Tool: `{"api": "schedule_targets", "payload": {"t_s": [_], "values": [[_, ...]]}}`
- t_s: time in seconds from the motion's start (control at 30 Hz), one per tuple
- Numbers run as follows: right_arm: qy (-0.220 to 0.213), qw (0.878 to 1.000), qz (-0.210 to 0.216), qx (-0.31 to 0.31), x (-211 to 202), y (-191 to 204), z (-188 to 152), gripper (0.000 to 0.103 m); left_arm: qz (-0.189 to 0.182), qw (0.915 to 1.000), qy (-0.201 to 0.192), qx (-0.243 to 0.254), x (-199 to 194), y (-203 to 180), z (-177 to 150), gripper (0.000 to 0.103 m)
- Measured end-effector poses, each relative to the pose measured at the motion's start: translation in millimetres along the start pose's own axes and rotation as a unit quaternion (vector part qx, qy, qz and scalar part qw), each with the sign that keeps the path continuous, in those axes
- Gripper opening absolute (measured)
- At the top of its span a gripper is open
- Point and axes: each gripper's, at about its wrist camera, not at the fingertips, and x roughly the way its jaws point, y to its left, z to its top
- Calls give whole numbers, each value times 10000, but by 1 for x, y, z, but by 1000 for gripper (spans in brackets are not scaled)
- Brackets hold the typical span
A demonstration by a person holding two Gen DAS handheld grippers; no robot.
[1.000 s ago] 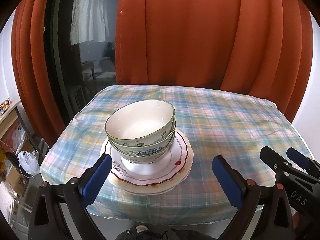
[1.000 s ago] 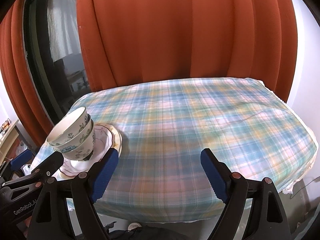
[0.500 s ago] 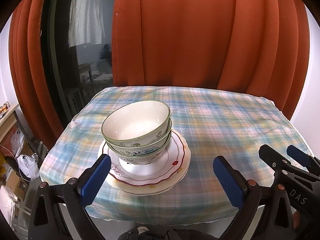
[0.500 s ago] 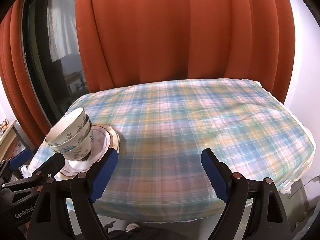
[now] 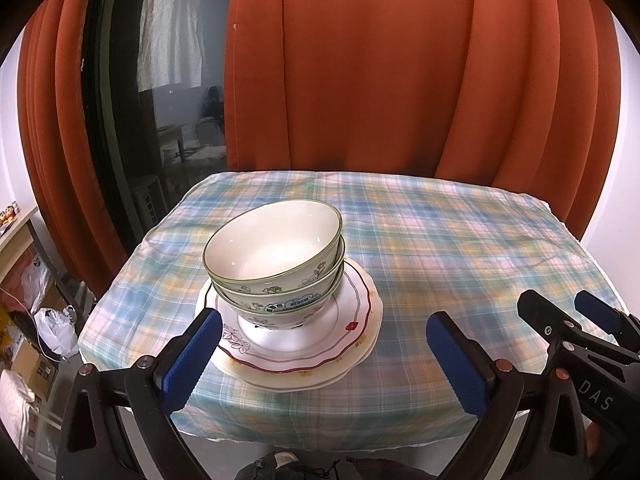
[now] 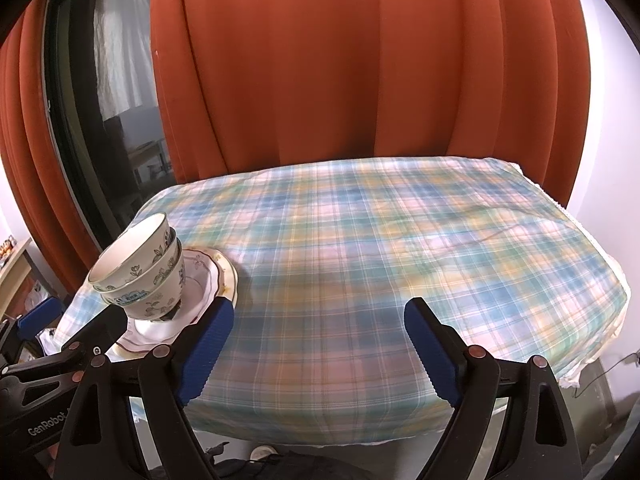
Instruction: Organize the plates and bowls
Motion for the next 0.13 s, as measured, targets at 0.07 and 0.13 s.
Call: {"api": "schedule_targets", "payload": {"t_s": [0.07, 0.13], "values": [[1, 10000, -7, -2, 0, 0, 0, 90, -2, 10000, -1, -1, 1, 0, 0, 103], [-1, 10000, -9, -2, 0, 0, 0, 90, -5, 10000, 0, -1, 1, -1, 0, 103]]}}
